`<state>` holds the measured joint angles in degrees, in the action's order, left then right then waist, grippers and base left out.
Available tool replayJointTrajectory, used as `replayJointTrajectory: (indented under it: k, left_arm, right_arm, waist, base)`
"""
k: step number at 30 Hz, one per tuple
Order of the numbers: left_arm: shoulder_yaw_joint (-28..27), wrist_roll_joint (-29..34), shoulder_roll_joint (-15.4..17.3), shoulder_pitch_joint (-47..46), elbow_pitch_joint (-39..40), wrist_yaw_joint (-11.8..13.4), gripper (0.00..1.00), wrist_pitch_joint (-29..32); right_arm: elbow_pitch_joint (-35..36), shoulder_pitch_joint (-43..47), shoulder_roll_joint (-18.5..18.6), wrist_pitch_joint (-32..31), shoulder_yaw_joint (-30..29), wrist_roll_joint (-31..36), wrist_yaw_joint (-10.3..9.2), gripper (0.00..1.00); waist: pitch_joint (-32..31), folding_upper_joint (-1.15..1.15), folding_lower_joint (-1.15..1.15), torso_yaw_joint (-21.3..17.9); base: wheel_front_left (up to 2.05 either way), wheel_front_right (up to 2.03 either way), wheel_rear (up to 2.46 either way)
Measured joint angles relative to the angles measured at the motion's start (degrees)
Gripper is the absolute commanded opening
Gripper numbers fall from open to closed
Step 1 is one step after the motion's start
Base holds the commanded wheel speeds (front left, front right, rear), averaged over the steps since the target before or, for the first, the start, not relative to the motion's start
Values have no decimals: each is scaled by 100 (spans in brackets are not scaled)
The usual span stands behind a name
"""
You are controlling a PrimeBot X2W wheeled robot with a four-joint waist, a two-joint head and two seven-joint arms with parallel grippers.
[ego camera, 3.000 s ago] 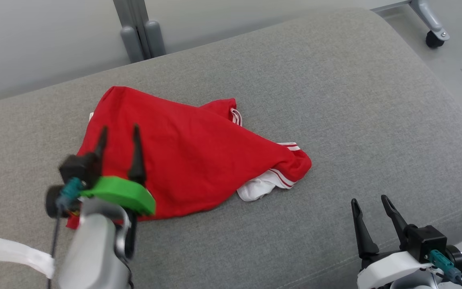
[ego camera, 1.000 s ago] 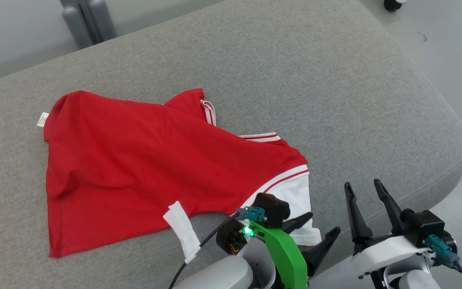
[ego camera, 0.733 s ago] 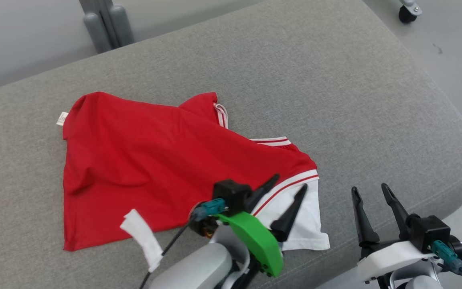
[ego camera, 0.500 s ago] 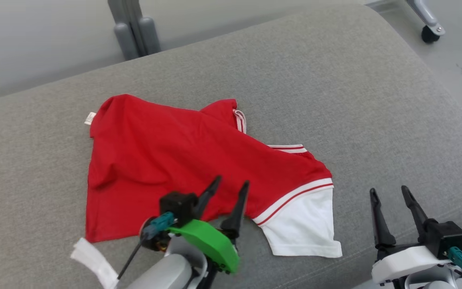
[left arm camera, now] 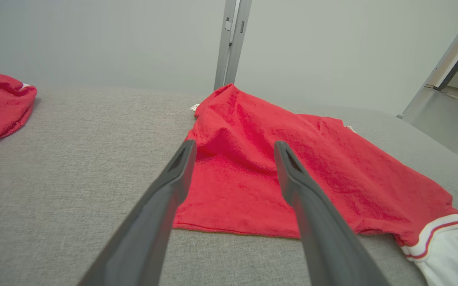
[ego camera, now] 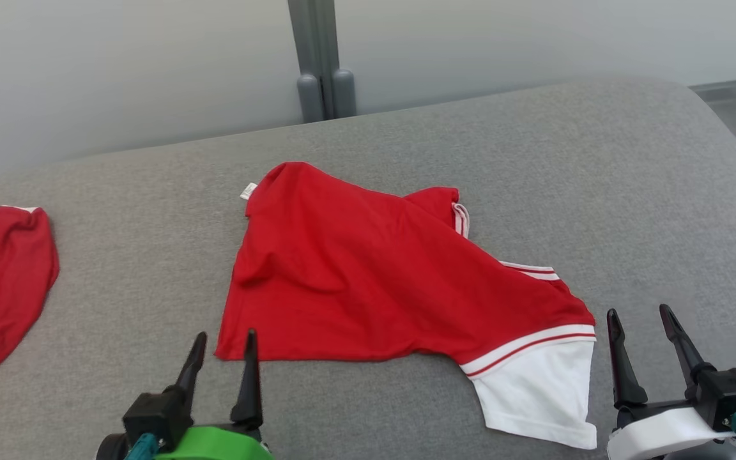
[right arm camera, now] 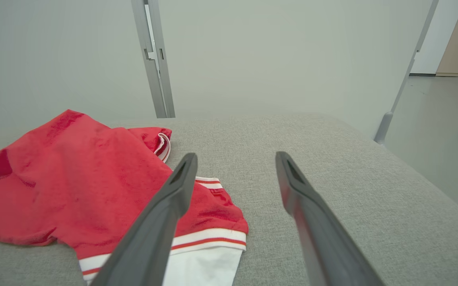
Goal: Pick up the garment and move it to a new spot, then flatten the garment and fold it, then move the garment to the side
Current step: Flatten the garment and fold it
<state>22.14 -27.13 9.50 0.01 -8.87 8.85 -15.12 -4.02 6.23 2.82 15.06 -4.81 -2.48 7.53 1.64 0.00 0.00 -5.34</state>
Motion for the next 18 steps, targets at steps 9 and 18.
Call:
replayJointTrajectory:
  k: [9, 18]
  left_arm:
    - [-1534, 824, -328, 691, -101, -945, 100, -1]
    - [-2232, 1260, -589, 858, -246, -1499, 100, -1]
  right_arm:
    - [-40, 196, 1, 0, 31, 69, 0, 100]
    - [-144, 350, 2, 0, 80, 57, 0, 100]
  waist:
    - [-285, 0, 0, 375]
    - [-388, 0, 0, 324]
  base:
    - [0, 0, 0]
    - [0, 0, 0]
